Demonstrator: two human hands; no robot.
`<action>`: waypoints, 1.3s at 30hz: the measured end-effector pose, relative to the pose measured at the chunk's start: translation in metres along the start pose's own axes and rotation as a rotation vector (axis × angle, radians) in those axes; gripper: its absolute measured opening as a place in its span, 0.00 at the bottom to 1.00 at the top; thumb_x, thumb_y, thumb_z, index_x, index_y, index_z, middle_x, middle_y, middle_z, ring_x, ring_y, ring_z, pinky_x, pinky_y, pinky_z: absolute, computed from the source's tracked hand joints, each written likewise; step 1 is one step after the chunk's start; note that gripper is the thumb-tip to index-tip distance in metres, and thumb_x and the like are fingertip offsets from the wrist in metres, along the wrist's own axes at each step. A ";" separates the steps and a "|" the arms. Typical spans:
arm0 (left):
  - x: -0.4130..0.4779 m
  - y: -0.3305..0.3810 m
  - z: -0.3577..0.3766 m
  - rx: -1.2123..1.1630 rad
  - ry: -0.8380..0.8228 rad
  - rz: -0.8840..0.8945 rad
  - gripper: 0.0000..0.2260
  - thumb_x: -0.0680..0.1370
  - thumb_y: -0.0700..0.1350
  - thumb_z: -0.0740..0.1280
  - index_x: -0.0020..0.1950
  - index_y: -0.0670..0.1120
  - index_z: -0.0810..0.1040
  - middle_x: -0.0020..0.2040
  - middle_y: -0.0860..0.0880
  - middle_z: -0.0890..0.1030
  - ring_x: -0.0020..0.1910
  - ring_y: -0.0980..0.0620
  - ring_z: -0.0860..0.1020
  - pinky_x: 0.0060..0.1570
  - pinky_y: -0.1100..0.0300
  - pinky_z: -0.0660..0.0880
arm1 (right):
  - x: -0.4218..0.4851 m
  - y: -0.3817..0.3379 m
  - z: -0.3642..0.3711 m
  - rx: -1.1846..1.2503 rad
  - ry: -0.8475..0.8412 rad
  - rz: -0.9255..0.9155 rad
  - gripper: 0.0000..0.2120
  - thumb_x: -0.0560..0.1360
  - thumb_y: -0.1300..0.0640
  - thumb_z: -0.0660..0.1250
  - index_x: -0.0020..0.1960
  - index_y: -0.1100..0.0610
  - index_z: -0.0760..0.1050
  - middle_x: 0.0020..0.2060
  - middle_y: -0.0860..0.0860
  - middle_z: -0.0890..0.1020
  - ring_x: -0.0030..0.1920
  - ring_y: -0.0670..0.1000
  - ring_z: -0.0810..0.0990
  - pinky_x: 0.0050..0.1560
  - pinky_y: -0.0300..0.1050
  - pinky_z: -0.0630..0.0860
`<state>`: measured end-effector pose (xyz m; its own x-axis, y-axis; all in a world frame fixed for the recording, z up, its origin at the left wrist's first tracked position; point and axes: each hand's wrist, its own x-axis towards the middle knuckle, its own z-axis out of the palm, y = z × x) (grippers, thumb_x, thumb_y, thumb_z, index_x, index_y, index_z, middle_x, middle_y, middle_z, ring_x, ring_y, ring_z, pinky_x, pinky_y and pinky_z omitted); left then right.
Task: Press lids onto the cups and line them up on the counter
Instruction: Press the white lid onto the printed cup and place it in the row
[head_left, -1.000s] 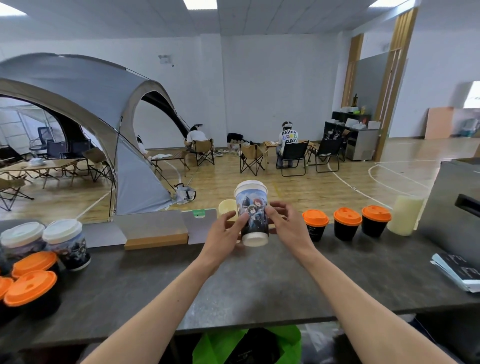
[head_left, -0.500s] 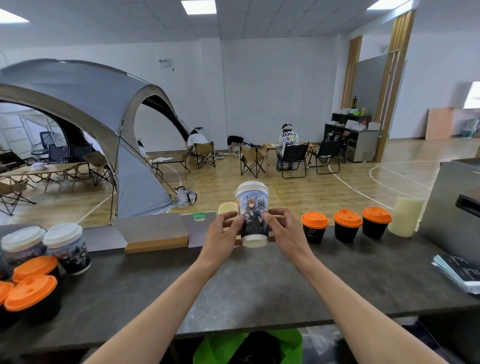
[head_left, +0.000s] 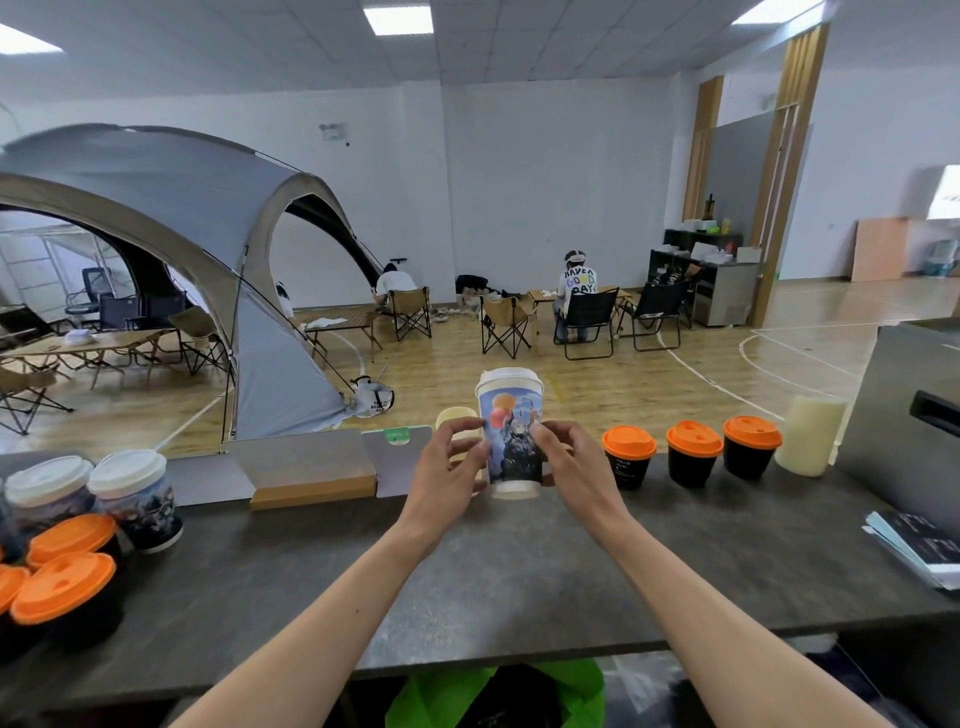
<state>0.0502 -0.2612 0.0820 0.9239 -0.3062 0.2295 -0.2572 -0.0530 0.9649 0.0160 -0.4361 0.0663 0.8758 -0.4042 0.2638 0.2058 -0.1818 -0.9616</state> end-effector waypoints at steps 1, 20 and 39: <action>0.000 0.000 0.000 0.006 0.012 0.000 0.10 0.83 0.47 0.67 0.64 0.53 0.74 0.59 0.50 0.81 0.55 0.53 0.83 0.49 0.57 0.84 | 0.000 0.000 -0.001 -0.022 0.000 -0.005 0.16 0.79 0.45 0.67 0.61 0.54 0.77 0.53 0.48 0.83 0.53 0.46 0.83 0.46 0.40 0.81; 0.010 -0.019 0.019 0.146 -0.093 0.020 0.26 0.79 0.33 0.67 0.75 0.49 0.69 0.64 0.59 0.78 0.60 0.69 0.77 0.54 0.70 0.77 | 0.002 0.025 -0.016 -0.292 0.058 -0.139 0.18 0.77 0.42 0.70 0.61 0.50 0.75 0.51 0.40 0.82 0.53 0.38 0.81 0.51 0.40 0.79; 0.075 -0.077 0.094 0.251 -0.376 -0.154 0.39 0.75 0.25 0.62 0.81 0.45 0.49 0.75 0.50 0.65 0.68 0.54 0.69 0.71 0.54 0.70 | 0.057 0.100 -0.059 -0.666 -0.313 0.143 0.38 0.70 0.60 0.65 0.78 0.55 0.58 0.71 0.54 0.72 0.72 0.55 0.71 0.71 0.47 0.68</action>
<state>0.1123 -0.3694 0.0128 0.8023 -0.5965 -0.0209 -0.2282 -0.3390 0.9127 0.0608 -0.5297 -0.0100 0.9778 -0.2092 0.0102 -0.1404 -0.6907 -0.7094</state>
